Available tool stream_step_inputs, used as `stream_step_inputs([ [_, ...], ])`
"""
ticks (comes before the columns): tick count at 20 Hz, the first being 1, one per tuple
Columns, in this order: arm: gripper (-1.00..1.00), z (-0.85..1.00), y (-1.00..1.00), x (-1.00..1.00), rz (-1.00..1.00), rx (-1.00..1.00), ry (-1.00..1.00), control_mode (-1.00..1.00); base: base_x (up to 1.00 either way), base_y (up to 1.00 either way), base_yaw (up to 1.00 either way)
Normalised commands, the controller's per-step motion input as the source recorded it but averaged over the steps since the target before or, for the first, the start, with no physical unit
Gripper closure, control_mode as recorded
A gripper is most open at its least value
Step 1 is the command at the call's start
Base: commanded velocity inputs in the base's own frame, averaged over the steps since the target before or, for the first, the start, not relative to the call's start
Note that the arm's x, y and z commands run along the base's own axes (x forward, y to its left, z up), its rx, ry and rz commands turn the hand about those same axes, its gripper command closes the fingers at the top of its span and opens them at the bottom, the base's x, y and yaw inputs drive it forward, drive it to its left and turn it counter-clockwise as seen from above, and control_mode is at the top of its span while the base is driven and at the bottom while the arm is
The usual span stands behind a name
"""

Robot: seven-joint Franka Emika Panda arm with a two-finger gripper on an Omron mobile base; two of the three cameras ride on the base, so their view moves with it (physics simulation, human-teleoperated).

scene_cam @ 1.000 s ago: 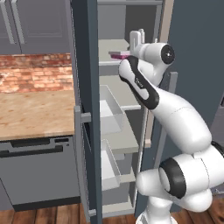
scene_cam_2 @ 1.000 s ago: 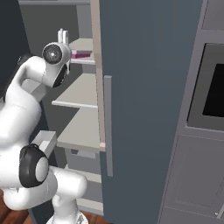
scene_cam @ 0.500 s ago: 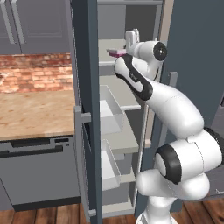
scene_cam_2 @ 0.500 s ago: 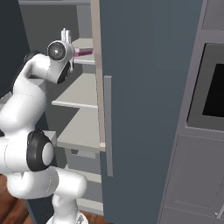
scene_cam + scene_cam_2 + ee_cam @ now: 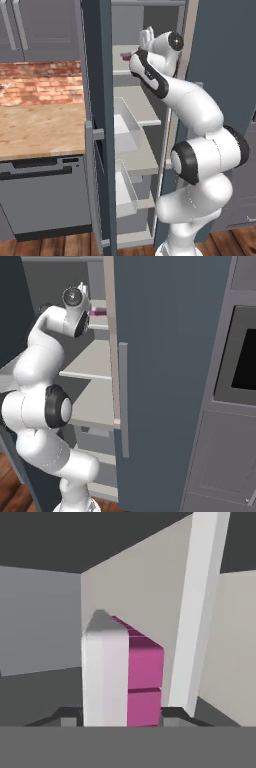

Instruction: The ice cube tray has been filled with water. Take the tray and place it in the freezer to make ice. Close the freezer door after placing the tray.

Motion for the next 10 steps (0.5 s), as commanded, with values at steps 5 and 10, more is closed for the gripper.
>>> stream_step_inputs([
  [5,-1.00,-0.30,0.03,0.54,0.00,-0.05,0.17,-1.00,0.00,0.00,0.00],
  [10,-1.00,-0.47,0.09,0.40,0.00,-0.09,0.08,-1.00,0.00,0.00,0.00],
])
